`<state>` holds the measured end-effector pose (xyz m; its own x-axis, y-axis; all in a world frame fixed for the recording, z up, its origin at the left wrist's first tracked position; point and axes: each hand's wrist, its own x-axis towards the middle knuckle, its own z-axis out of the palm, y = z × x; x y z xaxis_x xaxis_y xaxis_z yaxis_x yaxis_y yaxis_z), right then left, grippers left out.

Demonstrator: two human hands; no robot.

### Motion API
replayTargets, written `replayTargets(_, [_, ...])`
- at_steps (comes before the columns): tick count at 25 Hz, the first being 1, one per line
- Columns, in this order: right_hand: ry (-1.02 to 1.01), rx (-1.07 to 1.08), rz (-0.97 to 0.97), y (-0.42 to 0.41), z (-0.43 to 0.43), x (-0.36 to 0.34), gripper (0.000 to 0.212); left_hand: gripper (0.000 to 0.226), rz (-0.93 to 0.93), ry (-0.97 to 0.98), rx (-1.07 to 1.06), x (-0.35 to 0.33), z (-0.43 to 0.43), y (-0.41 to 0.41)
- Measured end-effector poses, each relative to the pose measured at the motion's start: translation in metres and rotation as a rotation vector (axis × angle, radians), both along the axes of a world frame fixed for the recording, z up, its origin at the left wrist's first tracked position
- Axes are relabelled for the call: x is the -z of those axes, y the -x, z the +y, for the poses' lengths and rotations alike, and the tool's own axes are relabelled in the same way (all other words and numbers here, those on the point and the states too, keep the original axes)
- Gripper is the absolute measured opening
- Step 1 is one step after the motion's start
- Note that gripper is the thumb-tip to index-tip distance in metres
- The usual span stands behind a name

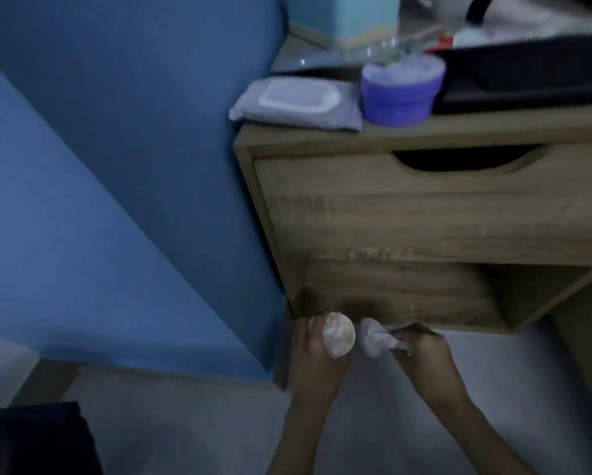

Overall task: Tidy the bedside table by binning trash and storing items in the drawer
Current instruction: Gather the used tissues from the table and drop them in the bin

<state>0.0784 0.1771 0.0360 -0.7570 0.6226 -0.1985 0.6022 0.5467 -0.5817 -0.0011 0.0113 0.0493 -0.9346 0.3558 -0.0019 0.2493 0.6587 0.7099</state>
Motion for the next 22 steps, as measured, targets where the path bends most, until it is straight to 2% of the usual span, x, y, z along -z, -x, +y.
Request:
replayTargets(1, [-0.079, -0.053, 0.083, 0.005, -0.003, -0.020, 0.021, 0.063, -0.023, -0.019, 0.023, -0.024, 0.001, 0.001])
replayTargets(4, [-0.152, -0.147, 0.369, 0.000, 0.001, -0.105, 0.025, 0.069, -0.019, -0.039, 0.085, -0.105, 0.000, 0.005])
replayTargets(6, [-0.235, -0.175, 0.539, 0.003, -0.001, -0.162, 0.032, 0.070, 0.065, -0.083, 0.103, -0.167, 0.000, 0.006])
replayTargets(10, [-0.388, -0.217, 0.803, 0.012, 0.007, -0.279, 0.020, 0.069, 0.275, -0.205, 0.130, -0.285, 0.001, 0.017])
replayTargets(12, [-0.470, -0.172, 0.893, 0.022, 0.020, -0.322, 0.021, 0.069, 0.315, -0.244, 0.140, -0.332, 0.003, 0.027])
replayTargets(15, [-0.510, -0.086, 0.909, 0.039, 0.043, -0.366, 0.029, 0.068, 0.330, -0.345, 0.116, -0.380, 0.014, 0.050])
replayTargets(19, [-0.666, 0.017, 0.680, 0.059, 0.081, -0.379, 0.017, 0.067, 0.284, -0.393, 0.139, -0.404, 0.051, 0.072])
replayTargets(22, [-0.652, 0.020, 0.549, 0.066, 0.097, -0.371, 0.014, 0.070, 0.270, -0.360, 0.189, -0.403, 0.083, 0.079])
